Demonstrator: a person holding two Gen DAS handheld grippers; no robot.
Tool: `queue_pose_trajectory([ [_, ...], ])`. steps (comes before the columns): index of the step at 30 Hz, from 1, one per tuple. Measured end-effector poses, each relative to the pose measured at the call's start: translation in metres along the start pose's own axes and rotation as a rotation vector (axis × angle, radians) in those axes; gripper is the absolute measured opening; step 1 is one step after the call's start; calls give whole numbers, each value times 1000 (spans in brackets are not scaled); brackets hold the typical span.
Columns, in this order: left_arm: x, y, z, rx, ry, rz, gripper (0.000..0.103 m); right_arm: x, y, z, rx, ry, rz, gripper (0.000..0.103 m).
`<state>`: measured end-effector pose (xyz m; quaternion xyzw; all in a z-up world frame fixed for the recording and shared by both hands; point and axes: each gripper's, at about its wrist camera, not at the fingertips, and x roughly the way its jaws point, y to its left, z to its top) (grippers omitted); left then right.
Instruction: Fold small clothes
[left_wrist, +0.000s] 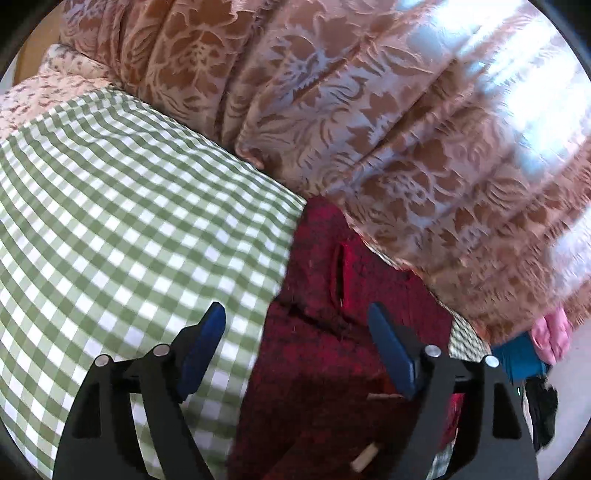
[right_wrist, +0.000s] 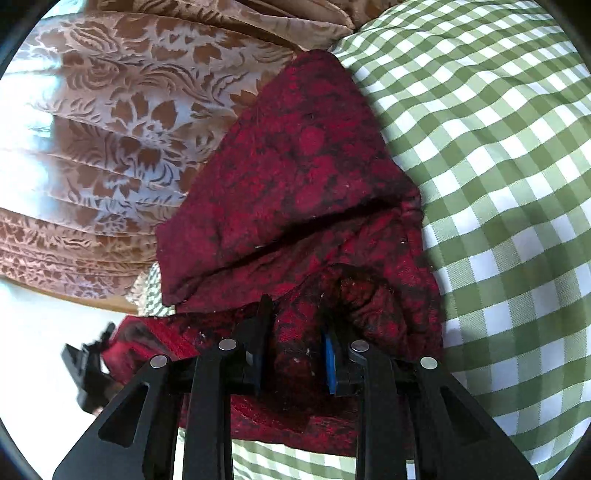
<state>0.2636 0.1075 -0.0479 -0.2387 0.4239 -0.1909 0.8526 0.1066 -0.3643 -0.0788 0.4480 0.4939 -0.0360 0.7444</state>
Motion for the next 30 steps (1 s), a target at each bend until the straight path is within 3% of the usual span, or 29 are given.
queue_pose_trajectory([
  [2,-10,9,-11,22,8,-38,87,-5,2,-2,-2,1,41,34],
  [4,-24,29,-23,-20,2,-54,90,-13,6,-6,-18,-8,85,36],
  [7,-31,59,-32,-102,17,-19,90,-16,17,-10,-103,-37,-27,36],
  [10,-44,69,-29,-130,-13,-10,90,-8,20,-10,-123,-27,-69,36],
  [12,-53,65,-28,-107,-38,-27,90,-11,18,-9,-92,-32,-47,36],
  [16,-58,37,-40,99,3,-73,90,-28,0,-3,42,-55,61,39],
  [18,-54,30,-51,157,46,-87,90,-34,-2,-3,50,-50,96,52],
  [20,-43,27,-66,187,97,-107,90,-47,3,-7,13,-88,86,86],
  [22,-29,26,-79,192,136,-111,90,-61,3,-8,-8,-153,32,88],
  [24,-18,24,-87,198,156,-114,89,-69,-2,-9,-15,-146,37,88],
  [27,-4,25,-91,188,171,-138,88,-74,0,-21,-121,-107,5,88],
  [30,11,25,-93,151,200,-174,72,-67,0,-44,-250,-56,-61,78],
])
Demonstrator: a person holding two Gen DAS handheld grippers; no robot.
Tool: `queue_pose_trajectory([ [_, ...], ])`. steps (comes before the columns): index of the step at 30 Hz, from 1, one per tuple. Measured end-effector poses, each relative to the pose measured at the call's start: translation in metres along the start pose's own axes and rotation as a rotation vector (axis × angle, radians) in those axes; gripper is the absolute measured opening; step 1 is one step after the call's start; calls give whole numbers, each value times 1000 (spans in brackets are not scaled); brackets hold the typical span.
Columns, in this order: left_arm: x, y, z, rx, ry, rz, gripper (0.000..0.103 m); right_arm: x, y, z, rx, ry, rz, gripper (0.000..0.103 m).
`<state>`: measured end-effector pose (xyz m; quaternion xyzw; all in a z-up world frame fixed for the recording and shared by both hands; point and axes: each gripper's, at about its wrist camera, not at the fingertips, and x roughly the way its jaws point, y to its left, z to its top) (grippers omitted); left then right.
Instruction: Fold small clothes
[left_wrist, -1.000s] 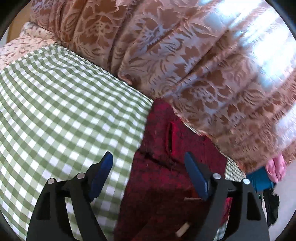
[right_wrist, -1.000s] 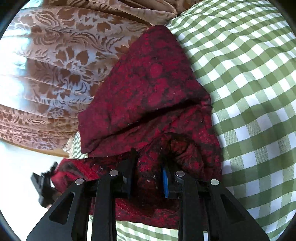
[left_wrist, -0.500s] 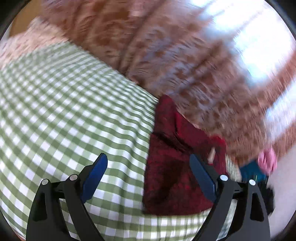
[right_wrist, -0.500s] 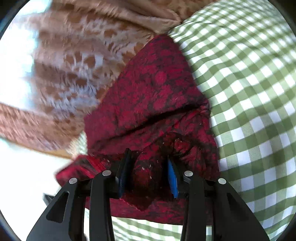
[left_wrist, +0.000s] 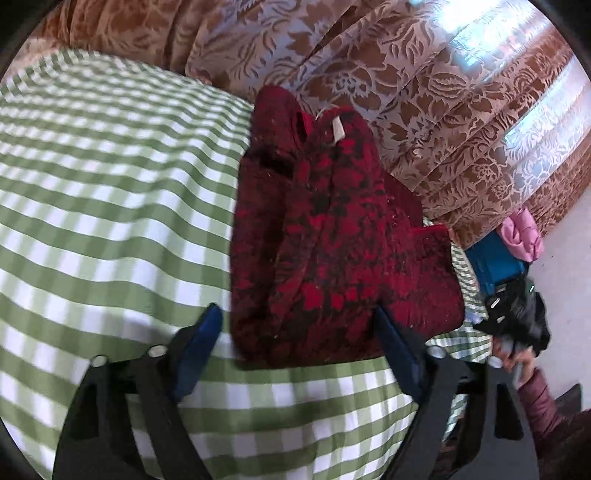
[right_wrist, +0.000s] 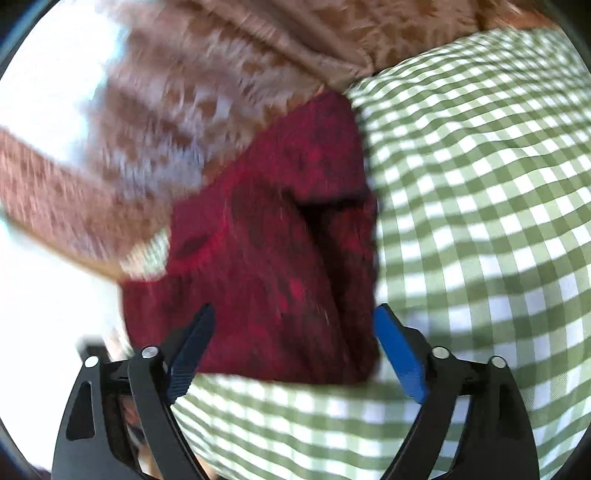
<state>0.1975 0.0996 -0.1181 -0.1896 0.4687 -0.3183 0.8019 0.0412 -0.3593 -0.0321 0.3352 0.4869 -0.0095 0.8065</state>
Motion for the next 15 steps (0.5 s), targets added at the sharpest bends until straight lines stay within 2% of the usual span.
queue_pose_trajectory([
  [2,5,4,0,-25,10,0,49,15,0,-12,-54,49,-61,58],
  [5,7,6,1,-56,24,-1,35,29,-4,-21,-90,62,-96,43],
  [8,-1,-7,-4,-12,24,25,30,28,-1,-22,-109,60,-110,29],
  [15,-31,-27,-35,6,43,9,28,4,3,-39,-162,85,-115,26],
])
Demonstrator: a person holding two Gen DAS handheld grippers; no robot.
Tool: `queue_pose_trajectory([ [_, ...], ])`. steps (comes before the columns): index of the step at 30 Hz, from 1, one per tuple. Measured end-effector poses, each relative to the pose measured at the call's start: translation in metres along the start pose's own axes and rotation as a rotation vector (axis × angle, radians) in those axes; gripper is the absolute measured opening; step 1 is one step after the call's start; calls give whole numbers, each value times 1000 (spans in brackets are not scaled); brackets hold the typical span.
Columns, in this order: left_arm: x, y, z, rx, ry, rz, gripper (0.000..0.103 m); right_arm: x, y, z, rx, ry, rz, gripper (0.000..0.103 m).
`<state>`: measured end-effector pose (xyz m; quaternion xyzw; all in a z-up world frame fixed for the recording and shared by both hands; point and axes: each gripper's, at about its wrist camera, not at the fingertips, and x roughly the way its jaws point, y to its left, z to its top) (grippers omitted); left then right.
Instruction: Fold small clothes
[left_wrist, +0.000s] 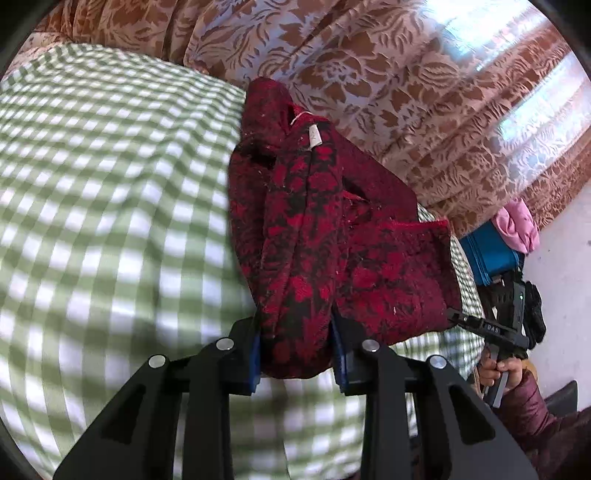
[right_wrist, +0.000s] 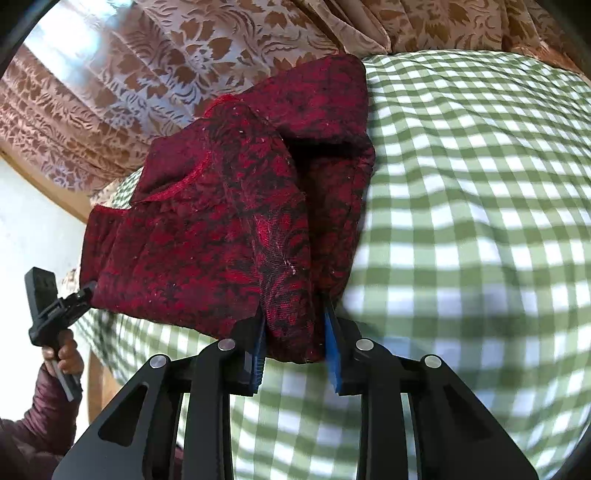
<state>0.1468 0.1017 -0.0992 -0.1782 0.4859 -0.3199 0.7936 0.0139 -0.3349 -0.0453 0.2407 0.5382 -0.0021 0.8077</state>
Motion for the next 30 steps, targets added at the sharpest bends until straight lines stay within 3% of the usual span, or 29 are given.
queue_pose_trajectory([
  [7,-36,-25,-74,1,69,-11,28,-34,-12,-55,-21,81,25,26],
  [10,-44,-32,-87,11,67,15,40,-43,-14,-72,-41,114,21,28],
  [12,-49,-36,-85,18,37,35,52,-48,-12,-73,-60,108,-5,34],
  [14,-55,-38,-74,19,0,28,59,-53,-7,-65,-73,76,-28,59],
  [15,-59,-40,-66,29,-28,43,61,-57,-1,-58,-90,41,-29,65],
  [17,-61,-43,-56,50,-52,48,61,-61,13,-45,-140,-39,-47,69],
  [22,-46,-49,-28,92,-68,46,61,-47,43,-13,-224,-126,-98,69],
  [24,-36,-51,-22,98,-52,32,60,-35,48,-4,-247,-124,-121,66],
  [25,-32,-53,-21,107,-44,30,49,-29,49,-1,-255,-115,-124,54],
  [26,-30,-55,-22,115,-37,29,22,-22,51,1,-268,-98,-138,39],
  [28,-32,-63,-25,156,-45,28,17,-19,53,1,-296,-80,-175,24],
  [30,-42,-68,-27,167,-74,24,15,-28,51,-2,-295,-86,-153,19],
])
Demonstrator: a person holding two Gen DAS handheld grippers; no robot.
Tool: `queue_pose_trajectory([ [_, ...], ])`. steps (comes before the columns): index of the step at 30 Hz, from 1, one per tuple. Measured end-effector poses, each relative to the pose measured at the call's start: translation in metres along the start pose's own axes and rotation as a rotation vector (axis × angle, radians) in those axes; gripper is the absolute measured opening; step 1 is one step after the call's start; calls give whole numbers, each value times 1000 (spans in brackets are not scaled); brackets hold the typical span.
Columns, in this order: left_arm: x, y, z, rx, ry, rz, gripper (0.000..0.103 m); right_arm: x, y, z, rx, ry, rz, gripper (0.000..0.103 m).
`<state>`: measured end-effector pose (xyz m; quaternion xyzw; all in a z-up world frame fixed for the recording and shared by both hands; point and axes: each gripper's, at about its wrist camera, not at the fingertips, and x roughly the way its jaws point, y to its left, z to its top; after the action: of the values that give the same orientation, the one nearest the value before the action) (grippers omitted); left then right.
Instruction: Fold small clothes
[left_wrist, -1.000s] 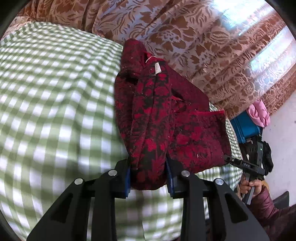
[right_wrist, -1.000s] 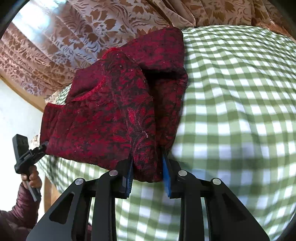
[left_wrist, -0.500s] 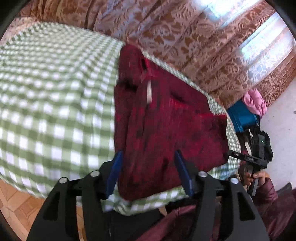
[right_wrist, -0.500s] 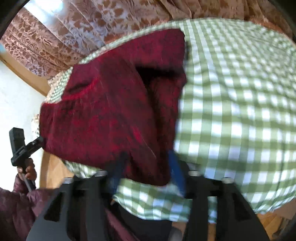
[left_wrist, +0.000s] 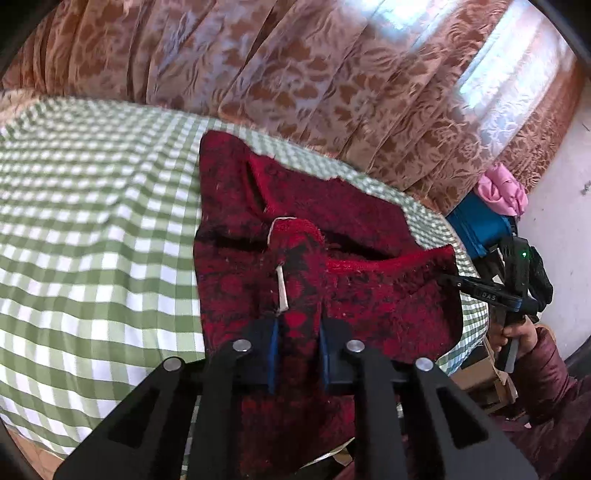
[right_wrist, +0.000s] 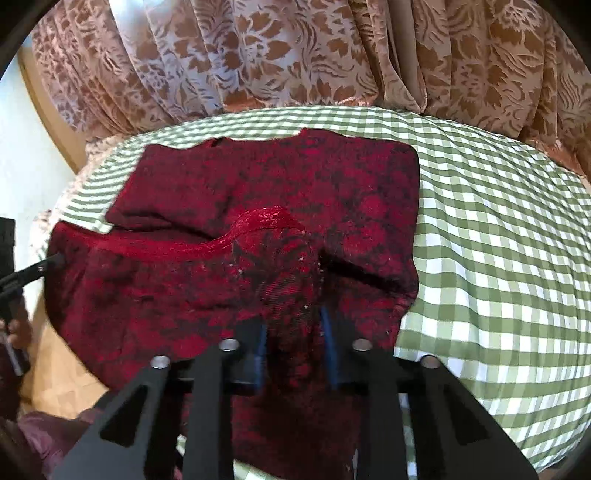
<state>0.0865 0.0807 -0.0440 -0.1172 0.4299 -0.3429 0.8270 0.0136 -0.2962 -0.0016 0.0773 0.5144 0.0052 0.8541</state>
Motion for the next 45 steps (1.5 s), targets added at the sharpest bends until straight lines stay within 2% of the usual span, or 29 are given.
queue_pose_trajectory([
  [3,-17,-9,6,7,-51,-16,15,-28,-1,0,7,-54,23,18],
  [6,-28,-23,23,55,-104,-7,15,-50,-2,6,28,-112,41,18],
  [10,-18,-25,61,68,-143,51,15,-53,-9,34,81,-178,24,18],
  [16,29,-15,117,61,-150,171,15,-17,-23,87,137,-216,-71,18],
  [22,87,3,157,42,-106,308,15,23,-34,132,144,-219,-171,18],
  [28,139,32,172,-10,-43,420,15,83,-42,159,140,-170,-264,18],
  [33,180,42,160,46,18,517,19,125,-58,154,169,-83,-297,18],
  [36,186,40,154,64,13,539,21,140,-70,147,213,-66,-276,19],
  [39,179,42,157,34,12,523,24,141,-72,148,221,-54,-259,26],
  [40,173,41,158,11,2,521,33,139,-73,150,228,-52,-246,36],
  [41,165,40,157,-4,-16,542,48,135,-73,151,232,-53,-238,42],
  [42,156,38,155,-20,-39,555,52,129,-72,151,233,-62,-236,46],
  [44,139,38,146,-52,-66,532,54,112,-68,149,226,-95,-241,65],
  [45,128,39,138,-76,-78,519,54,103,-65,147,224,-111,-240,66],
])
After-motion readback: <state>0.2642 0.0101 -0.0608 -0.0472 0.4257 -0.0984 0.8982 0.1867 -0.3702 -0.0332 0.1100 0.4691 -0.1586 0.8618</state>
